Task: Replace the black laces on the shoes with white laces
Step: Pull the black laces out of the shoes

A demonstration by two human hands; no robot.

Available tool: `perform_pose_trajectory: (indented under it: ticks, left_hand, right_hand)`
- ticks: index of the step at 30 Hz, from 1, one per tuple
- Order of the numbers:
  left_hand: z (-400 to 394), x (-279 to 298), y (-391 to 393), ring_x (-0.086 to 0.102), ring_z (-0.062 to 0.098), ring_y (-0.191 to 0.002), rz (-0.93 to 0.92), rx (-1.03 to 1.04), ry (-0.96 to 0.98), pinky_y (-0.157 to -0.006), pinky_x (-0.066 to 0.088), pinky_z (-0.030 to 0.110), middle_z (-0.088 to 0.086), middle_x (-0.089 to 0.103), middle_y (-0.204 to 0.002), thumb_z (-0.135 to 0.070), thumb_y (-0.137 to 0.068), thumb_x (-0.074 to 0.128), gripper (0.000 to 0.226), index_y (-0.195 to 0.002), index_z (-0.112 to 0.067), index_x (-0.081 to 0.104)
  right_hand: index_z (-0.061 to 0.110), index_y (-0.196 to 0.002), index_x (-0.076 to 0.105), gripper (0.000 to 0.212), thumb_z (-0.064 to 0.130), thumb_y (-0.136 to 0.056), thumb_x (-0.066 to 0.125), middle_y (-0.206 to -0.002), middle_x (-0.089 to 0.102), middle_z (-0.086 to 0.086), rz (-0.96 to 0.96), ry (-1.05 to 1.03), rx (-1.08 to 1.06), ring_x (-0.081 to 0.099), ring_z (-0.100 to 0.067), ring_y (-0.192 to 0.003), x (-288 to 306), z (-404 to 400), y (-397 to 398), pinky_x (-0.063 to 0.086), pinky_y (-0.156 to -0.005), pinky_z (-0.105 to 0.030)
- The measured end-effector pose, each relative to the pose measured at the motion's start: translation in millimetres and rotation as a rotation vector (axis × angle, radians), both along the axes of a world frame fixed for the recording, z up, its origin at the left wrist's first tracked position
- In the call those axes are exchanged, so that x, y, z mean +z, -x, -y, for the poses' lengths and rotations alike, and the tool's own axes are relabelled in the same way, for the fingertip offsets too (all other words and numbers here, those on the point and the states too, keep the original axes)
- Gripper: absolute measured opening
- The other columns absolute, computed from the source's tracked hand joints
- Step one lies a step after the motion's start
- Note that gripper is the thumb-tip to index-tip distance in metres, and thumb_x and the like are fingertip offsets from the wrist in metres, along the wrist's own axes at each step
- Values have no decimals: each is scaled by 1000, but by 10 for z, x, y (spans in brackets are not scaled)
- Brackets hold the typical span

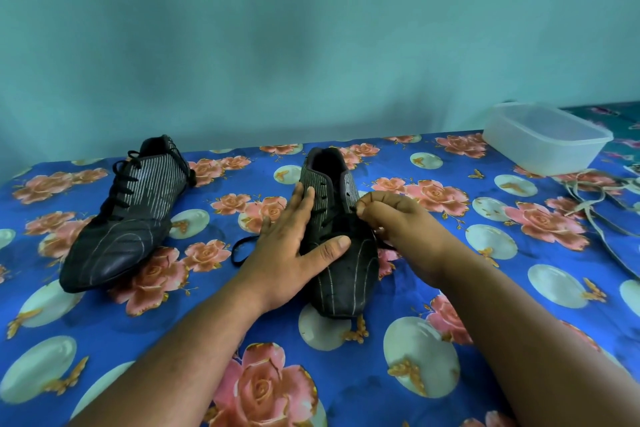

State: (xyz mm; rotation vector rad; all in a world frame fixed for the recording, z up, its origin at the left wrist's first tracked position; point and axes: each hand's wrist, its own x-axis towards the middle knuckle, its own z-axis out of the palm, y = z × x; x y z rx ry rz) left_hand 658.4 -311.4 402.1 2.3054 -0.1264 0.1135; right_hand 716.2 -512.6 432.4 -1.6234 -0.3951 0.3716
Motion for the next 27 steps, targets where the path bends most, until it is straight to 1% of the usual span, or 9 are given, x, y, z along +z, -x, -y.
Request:
perform_pose_trajectory:
  ticks: [2, 5, 8, 12, 16, 19, 21, 23, 27]
  left_hand:
    - [4, 10, 6, -11, -10, -150, -1, 5, -5, -129, 2, 45, -25, -10, -167, -90, -72, 43, 108, -160, -42, 3]
    - [9, 32, 23, -11, -11, -149, -13, 7, -8, -129, 4, 45, -26, -11, -166, -89, -71, 43, 109, -160, -42, 2]
    - [7, 36, 28, -11, -12, -148, -18, 6, -9, -129, 4, 45, -26, -11, -166, -89, -71, 43, 109, -160, -43, 2]
    - [8, 29, 17, -10, -8, -151, -15, 8, -7, -128, 3, 46, -26, -10, -167, -90, -71, 43, 108, -160, -43, 2]
    - [4, 22, 19, -9, -8, -151, -11, 9, -32, -128, 2, 46, -26, -11, -166, -91, -71, 41, 107, -160, -44, 2]
    - [10, 35, 18, -10, -7, -151, -13, 9, -35, -128, 1, 47, -25, -11, -167, -91, -71, 40, 108, -160, -44, 2]
    - [10, 38, 24, -11, -7, -151, -14, 7, -35, -128, -1, 48, -24, -11, -167, -91, -71, 40, 108, -161, -44, 1]
    - [9, 41, 30, -11, -9, -149, -20, 7, -28, -128, -1, 48, -24, -11, -167, -91, -71, 41, 109, -161, -43, 2]
    - [11, 44, 28, -10, -7, -150, -20, 8, -31, -128, 0, 48, -25, -11, -167, -91, -71, 40, 109, -161, -43, 2]
  right_hand:
    - [13, -83, 63, 18, 17, -100, 60, -65, 56, 6, 39, 23, -19, 50, -5, -61, 2, -1, -5, 44, -58, -16]
    - [15, -89, 71, 20, 33, -87, 79, -78, 70, -7, 290, 190, -76, 59, -8, -70, -35, 6, -23, 51, -67, -27]
    - [21, -88, 78, 8, 26, -85, 83, -77, 72, 0, 452, 255, -135, 57, -2, -67, -50, 22, -40, 47, -65, -18]
    - [11, -91, 78, 5, 15, -93, 74, -79, 75, 4, 260, 134, -69, 63, -1, -71, -4, 45, -21, 47, -67, -12]
    - [16, -81, 67, 12, 21, -91, 62, -82, 62, -2, 11, -57, -13, 57, -15, -81, 23, 58, -25, 46, -76, -29]
    - [9, -87, 62, 36, 44, -91, 70, -84, 59, -7, 36, -21, -1, 54, -20, -79, -3, 38, -17, 46, -75, -35]
    - [11, -86, 65, 40, 50, -85, 73, -81, 66, -4, 214, 113, -48, 58, -22, -71, -10, 8, 13, 51, -71, -34]
    - [16, -88, 73, 25, 42, -86, 75, -84, 73, -3, 351, 192, -115, 66, -24, -79, -16, 1, 7, 54, -76, -35]
    - [12, -87, 74, 20, 29, -96, 69, -90, 71, -18, 258, 115, -89, 60, -29, -79, -8, 44, -32, 51, -77, -39]
